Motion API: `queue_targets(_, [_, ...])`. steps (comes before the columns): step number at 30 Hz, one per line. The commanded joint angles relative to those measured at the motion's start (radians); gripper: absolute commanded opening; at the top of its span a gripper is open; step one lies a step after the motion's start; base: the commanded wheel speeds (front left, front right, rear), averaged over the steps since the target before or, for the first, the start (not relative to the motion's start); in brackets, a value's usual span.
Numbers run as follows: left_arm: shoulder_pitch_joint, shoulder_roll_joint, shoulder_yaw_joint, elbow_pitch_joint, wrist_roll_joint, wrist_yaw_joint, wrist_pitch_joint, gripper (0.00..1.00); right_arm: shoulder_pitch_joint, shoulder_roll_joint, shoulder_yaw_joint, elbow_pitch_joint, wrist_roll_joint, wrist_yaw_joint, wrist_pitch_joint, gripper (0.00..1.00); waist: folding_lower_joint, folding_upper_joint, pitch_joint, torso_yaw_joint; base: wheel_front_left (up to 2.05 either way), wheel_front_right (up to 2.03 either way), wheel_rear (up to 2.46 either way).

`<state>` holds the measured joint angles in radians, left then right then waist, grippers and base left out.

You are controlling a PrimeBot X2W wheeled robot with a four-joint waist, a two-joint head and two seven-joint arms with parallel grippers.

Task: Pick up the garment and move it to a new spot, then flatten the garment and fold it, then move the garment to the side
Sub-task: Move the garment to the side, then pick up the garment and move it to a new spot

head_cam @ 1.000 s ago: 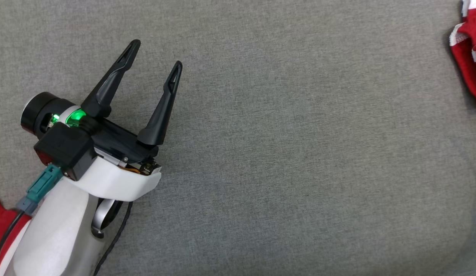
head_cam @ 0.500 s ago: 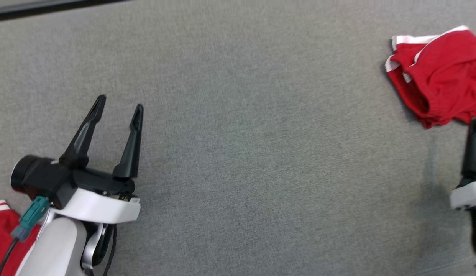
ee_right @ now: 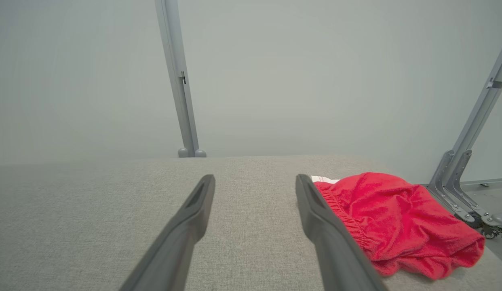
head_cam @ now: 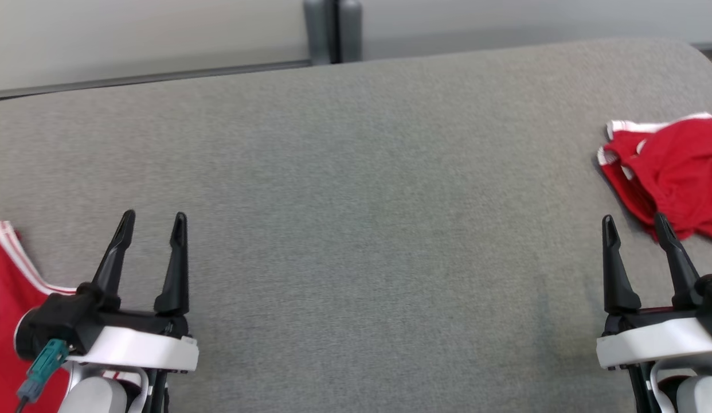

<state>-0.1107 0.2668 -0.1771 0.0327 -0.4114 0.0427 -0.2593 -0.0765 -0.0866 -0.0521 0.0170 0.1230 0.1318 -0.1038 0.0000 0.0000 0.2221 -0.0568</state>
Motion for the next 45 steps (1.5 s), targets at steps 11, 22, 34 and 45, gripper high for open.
queue_targets(11, [0.119, 0.022, 0.016, 0.040, -0.003, -0.001, -0.002, 1.00, 0.133, 0.010, 0.025, -0.067, 0.010, -0.002, 0.067, 1.00, 0.0000, 0.0000, -0.178, 0.119, 0.00, 0.00, 0.00])
queue_targets(22, [0.229, 0.046, -0.010, 0.027, 0.013, 0.022, 0.038, 1.00, 0.247, -0.002, 0.035, -0.116, 0.044, -0.002, 0.102, 1.00, 0.0000, 0.0000, -0.285, 0.116, 0.00, 0.00, 0.00])
queue_targets(34, [0.264, 0.057, -0.013, -0.012, 0.005, 0.044, 0.063, 1.00, 0.277, -0.015, 0.029, -0.145, 0.053, -0.002, 0.119, 1.00, 0.0000, 0.0000, -0.301, 0.106, 0.00, 0.00, 0.00])
queue_targets(45, [0.263, 0.059, -0.016, -0.039, 0.005, 0.059, 0.067, 1.00, 0.282, -0.020, 0.037, -0.147, 0.059, -0.002, 0.119, 1.00, 0.0000, 0.0000, -0.292, 0.106, 0.00, 0.00, 0.00])
